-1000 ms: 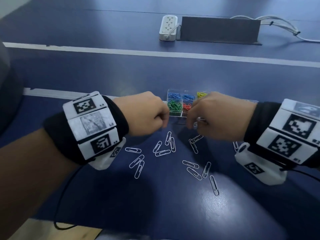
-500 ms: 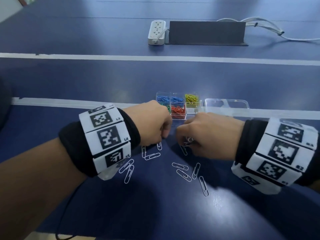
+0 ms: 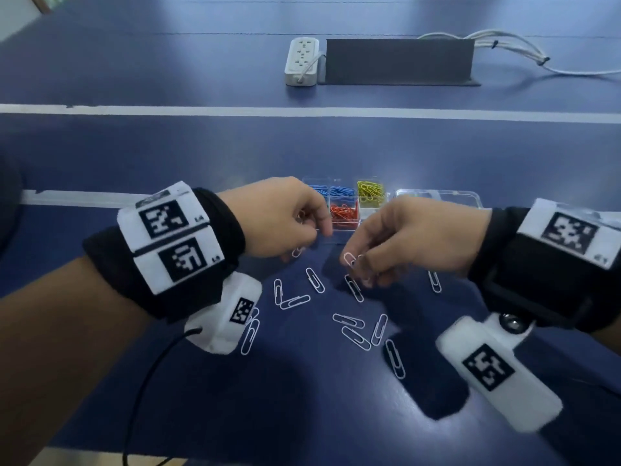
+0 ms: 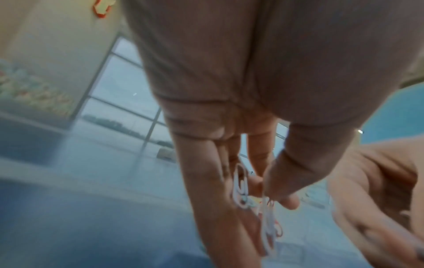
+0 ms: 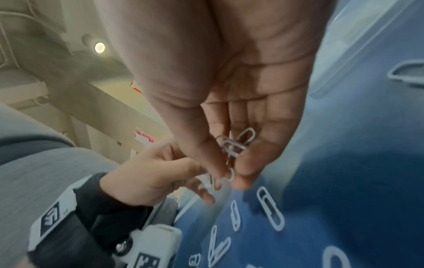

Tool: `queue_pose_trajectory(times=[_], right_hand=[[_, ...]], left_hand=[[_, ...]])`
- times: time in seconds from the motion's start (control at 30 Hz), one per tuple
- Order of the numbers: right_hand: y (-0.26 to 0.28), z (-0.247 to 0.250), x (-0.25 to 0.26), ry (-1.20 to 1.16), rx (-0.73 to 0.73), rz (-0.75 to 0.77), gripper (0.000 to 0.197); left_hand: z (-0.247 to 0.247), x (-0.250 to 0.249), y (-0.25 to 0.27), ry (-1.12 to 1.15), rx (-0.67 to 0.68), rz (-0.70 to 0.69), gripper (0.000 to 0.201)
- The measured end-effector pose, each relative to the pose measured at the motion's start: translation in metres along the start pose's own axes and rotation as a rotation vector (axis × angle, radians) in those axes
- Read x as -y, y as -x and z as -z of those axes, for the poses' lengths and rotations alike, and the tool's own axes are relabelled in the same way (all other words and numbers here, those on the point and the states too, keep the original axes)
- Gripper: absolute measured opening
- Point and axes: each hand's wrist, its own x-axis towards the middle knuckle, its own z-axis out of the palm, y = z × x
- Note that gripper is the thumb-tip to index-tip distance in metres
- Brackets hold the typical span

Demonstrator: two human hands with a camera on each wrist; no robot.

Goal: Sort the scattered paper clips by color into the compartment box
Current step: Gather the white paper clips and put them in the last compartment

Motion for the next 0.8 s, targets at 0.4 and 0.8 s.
queue_pose_trajectory(times=[0.4, 0.8], right_hand=[[-0.019, 0.034, 0.026, 0.64, -0.434, -0.066, 0.022], [-0.015, 0.044, 0.034, 0.445, -0.434, -0.107, 0.023]], left_hand=[[0.003, -0.031, -0.045, 0.19, -0.198, -0.052, 0.024], [0.009, -0.033, -0.052, 0.312, -0.244, -0.024, 0.037]])
